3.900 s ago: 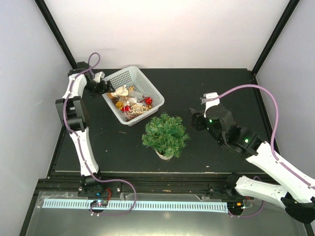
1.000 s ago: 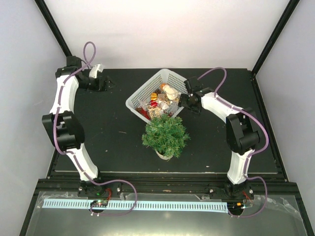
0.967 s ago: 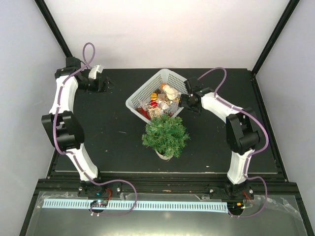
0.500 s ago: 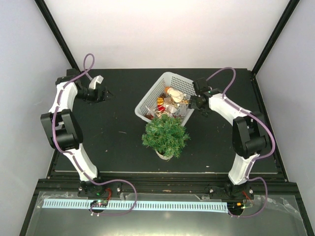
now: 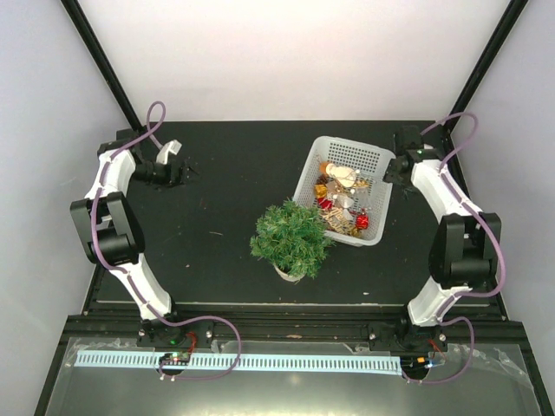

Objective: Decorate the small christmas tree

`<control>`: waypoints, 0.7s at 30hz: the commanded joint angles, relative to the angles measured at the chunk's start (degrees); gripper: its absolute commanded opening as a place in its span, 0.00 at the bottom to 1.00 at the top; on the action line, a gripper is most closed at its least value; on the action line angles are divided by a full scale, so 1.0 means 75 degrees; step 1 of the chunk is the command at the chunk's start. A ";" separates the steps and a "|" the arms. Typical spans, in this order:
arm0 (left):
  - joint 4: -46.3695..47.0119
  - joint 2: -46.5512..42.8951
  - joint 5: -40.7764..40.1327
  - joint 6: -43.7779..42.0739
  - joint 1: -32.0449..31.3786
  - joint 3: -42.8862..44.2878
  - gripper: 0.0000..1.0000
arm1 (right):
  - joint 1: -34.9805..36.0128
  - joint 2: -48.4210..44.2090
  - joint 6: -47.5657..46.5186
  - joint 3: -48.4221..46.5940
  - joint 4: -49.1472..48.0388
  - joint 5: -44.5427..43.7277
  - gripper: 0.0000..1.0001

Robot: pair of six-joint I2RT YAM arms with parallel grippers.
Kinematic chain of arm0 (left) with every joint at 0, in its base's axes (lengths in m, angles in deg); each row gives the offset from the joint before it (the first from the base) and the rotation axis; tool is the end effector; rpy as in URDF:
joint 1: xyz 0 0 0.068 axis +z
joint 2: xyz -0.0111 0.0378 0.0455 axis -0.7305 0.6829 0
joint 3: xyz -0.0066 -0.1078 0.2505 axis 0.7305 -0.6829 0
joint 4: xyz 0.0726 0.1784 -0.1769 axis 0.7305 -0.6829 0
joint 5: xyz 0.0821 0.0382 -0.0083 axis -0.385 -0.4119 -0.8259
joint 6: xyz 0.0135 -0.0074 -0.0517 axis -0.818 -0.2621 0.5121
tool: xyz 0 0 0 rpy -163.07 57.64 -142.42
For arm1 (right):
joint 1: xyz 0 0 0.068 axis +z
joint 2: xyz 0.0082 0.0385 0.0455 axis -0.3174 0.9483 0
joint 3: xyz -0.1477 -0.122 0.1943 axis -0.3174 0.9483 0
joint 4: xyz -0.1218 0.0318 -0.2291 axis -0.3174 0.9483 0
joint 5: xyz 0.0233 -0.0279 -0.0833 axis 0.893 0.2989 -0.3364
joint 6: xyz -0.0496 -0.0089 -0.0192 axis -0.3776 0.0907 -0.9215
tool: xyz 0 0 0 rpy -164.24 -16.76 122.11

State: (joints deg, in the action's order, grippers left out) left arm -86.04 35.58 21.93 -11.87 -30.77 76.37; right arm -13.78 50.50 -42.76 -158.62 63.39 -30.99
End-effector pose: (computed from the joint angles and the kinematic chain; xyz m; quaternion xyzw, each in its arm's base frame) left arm 0.3603 0.0775 0.2525 0.0456 0.9140 -0.3537 0.1937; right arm 0.3521 0.0174 0.2486 0.2395 0.9330 -0.0925 0.2520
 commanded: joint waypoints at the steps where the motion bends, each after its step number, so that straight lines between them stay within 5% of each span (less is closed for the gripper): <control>1: 0.0111 -0.0304 0.0306 -0.0255 0.0080 -0.0167 0.99 | -0.0089 -0.0417 -0.0219 -0.0600 0.0401 -0.0417 0.80; 10: 0.0375 -0.0493 0.0310 -0.0225 0.0085 -0.0760 0.99 | 0.1009 -0.1437 -0.0403 0.0198 -0.0345 0.1419 0.73; 21: 0.0693 -0.1493 0.0365 0.0005 0.0009 -0.1464 0.99 | 0.1805 -0.1254 0.0390 0.1554 -0.1193 0.2052 0.73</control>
State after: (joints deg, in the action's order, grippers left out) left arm -82.94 28.28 23.04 -12.24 -30.77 66.91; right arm -1.38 41.02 -42.85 -149.27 57.44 -17.27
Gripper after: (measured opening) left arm 0.990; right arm 0.728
